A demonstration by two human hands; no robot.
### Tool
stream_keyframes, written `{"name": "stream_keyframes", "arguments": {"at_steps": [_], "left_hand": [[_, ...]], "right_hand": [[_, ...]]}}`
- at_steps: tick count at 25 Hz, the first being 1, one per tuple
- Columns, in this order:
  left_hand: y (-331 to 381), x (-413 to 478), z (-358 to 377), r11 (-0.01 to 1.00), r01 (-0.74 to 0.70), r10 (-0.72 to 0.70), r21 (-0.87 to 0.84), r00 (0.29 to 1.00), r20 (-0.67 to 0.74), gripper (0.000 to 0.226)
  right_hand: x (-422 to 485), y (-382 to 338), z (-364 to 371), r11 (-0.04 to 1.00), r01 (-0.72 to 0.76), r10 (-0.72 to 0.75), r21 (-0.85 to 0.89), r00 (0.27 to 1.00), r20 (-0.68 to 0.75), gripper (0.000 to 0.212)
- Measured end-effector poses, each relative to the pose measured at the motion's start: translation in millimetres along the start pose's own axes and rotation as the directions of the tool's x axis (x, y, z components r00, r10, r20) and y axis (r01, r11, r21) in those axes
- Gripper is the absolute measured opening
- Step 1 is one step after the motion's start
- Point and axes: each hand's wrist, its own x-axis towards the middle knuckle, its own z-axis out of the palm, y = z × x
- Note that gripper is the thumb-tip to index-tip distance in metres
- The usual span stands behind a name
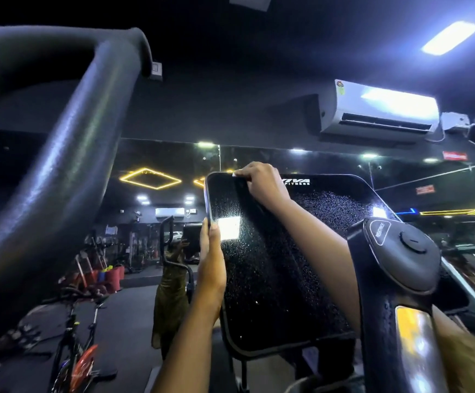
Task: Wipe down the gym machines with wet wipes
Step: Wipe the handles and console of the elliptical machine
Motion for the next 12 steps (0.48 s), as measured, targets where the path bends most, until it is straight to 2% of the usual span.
{"name": "stream_keyframes", "arguments": {"at_steps": [2,5,6,9,11,12], "left_hand": [[-3.5,3.5,-1.1,1.000,-0.002,0.002,-0.024,1.000,-0.015,0.055],[-6.6,4.7,-4.2,0.999,-0.019,0.020,-0.041,1.000,0.023,0.082],[-5.9,4.0,-3.8,0.999,-0.007,0.008,-0.031,1.000,0.019,0.080],[-4.1,2.2,-0.3,0.999,0.017,-0.018,-0.041,0.999,-0.033,0.054],[-4.2,3.8,-0.5,0.996,0.018,-0.023,-0.092,0.998,-0.053,0.053],[-2.8,3.6,-0.7,0.997,0.017,-0.022,-0.082,0.998,-0.058,0.052]], "right_hand": [[-11.4,-6.0,0.8,0.992,0.113,-0.112,-0.050,0.993,0.022,0.033],[-56.7,-18.8,-11.7,0.952,0.305,-0.305,-0.011,0.952,0.027,0.024],[-77.5,-23.9,-17.8,0.939,0.343,-0.343,0.003,0.939,0.031,0.025],[-135.0,-33.8,-36.4,0.881,0.468,-0.472,0.073,0.880,0.057,0.030],[-147.7,-33.6,-45.3,0.841,0.524,-0.535,0.132,0.842,0.068,0.030],[-139.1,-28.8,-48.5,0.842,0.519,-0.530,0.149,0.846,0.051,0.028]]}}
